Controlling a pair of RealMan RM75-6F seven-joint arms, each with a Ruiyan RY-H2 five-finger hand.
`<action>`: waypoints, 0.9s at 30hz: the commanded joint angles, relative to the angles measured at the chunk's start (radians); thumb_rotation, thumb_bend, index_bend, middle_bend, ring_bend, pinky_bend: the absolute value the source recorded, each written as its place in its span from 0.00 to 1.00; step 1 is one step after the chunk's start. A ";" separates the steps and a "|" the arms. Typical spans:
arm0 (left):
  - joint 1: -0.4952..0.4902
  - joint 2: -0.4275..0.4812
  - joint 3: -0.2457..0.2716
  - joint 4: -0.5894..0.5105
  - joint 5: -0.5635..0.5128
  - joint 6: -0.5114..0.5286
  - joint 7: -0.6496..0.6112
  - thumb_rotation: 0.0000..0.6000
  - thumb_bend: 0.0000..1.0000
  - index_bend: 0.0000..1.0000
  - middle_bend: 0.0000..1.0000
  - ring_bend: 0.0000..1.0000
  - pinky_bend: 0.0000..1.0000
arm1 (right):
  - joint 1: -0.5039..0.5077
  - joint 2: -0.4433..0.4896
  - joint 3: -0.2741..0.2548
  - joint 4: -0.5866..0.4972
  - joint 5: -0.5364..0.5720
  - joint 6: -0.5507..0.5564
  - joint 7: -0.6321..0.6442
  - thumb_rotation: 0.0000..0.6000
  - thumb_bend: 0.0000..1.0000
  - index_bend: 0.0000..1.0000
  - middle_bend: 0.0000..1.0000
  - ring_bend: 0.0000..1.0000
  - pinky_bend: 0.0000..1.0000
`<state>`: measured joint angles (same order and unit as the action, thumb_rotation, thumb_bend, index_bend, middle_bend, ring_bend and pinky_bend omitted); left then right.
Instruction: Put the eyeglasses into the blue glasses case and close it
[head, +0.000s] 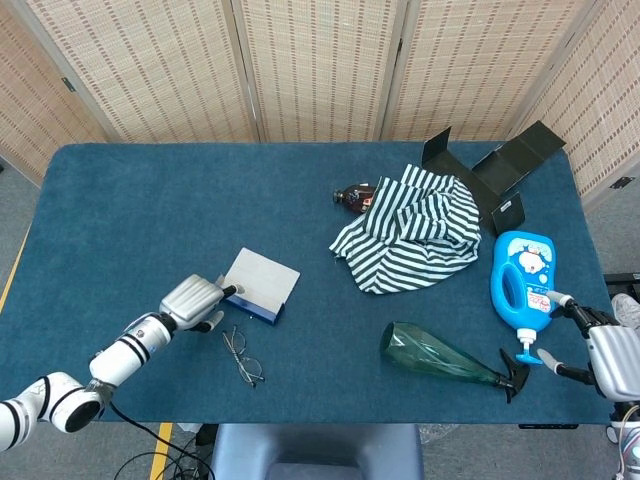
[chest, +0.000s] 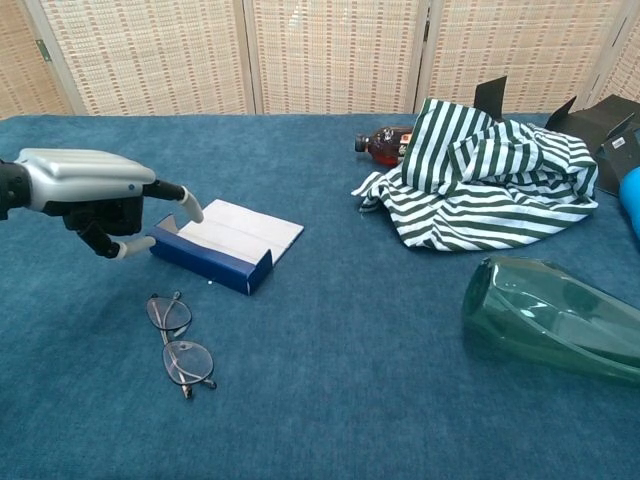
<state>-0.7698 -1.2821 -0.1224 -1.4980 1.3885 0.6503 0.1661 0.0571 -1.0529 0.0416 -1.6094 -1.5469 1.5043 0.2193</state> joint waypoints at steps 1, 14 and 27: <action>-0.028 -0.032 0.005 0.043 -0.078 -0.037 0.063 1.00 0.57 0.21 1.00 0.93 1.00 | -0.002 -0.002 -0.002 0.004 0.000 0.000 0.004 1.00 0.19 0.18 0.39 0.37 0.36; -0.067 -0.112 0.035 0.179 -0.224 -0.065 0.124 1.00 0.57 0.22 1.00 0.94 1.00 | -0.004 -0.009 -0.001 0.013 0.005 -0.002 0.012 1.00 0.19 0.18 0.39 0.38 0.36; -0.051 -0.031 0.129 0.240 -0.526 0.000 0.392 1.00 0.57 0.27 1.00 0.94 1.00 | -0.004 -0.013 0.001 0.017 -0.004 0.004 0.019 1.00 0.19 0.18 0.39 0.38 0.36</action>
<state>-0.8260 -1.3493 -0.0265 -1.2499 0.9430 0.6287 0.4877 0.0533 -1.0652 0.0421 -1.5924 -1.5512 1.5081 0.2384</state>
